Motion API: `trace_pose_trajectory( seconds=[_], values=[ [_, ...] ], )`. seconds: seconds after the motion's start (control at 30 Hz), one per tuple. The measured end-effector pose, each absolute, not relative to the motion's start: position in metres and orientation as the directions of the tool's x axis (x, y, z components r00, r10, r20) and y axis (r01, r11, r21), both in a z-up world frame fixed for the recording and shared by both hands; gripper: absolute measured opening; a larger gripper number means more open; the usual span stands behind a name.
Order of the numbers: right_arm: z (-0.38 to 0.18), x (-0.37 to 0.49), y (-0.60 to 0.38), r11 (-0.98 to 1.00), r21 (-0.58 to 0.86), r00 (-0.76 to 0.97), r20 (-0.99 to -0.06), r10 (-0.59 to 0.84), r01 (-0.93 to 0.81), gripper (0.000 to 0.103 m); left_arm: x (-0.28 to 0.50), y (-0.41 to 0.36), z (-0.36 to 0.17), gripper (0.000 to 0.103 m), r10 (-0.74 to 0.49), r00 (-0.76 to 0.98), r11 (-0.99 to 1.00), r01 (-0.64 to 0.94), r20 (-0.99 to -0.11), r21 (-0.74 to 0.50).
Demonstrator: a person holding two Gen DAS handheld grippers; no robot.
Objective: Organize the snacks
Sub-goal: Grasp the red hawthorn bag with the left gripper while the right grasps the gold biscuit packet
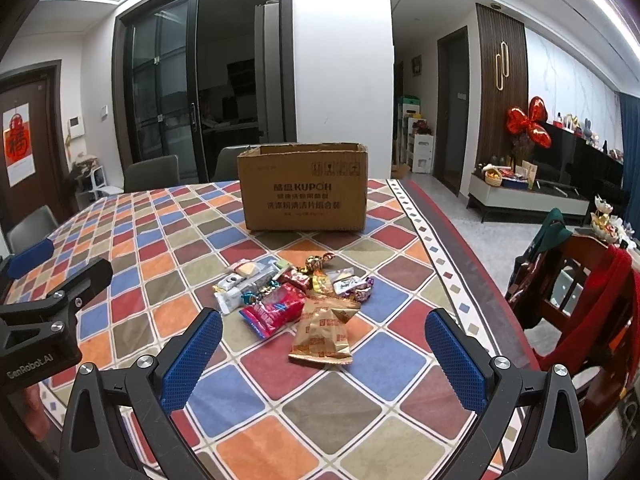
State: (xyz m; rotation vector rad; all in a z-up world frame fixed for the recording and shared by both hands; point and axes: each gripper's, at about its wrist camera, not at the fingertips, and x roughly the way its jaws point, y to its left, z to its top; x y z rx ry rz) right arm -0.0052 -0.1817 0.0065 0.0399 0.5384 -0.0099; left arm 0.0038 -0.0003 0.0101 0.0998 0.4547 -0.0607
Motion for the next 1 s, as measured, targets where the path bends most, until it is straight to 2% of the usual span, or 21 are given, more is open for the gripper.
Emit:
trace_pose_trajectory(
  seconds=[0.23, 0.3, 0.47, 0.63, 1.0],
  values=[
    [-0.001, 0.001, -0.181, 0.999, 0.049, 0.846, -0.533, 0.023, 0.004, 0.102, 0.014, -0.002, 0.002, 0.103, -0.064, 0.890, 0.989, 0.117, -0.451, 0.092],
    [-0.003, 0.005, -0.182, 0.998, 0.056, 0.840, -0.541, 0.030, 0.001, 0.102, 0.018, -0.004, 0.000, 0.100, -0.073, 0.889, 0.987, 0.130, -0.453, 0.096],
    [-0.011, 0.019, -0.185, 0.997, 0.077, 0.824, -0.565, 0.043, 0.001, 0.102, 0.037, -0.013, -0.008, 0.085, -0.102, 0.863, 0.976, 0.182, -0.495, 0.116],
    [-0.021, 0.036, -0.189, 0.995, 0.098, 0.804, -0.593, 0.050, 0.010, 0.102, 0.059, -0.026, -0.022, 0.080, -0.178, 0.825, 0.954, 0.279, -0.536, 0.113],
    [-0.046, 0.069, -0.196, 0.992, 0.122, 0.754, -0.649, 0.104, -0.031, 0.084, 0.097, -0.059, -0.057, 0.058, -0.306, 0.730, 0.869, 0.477, -0.611, 0.135]
  ],
)
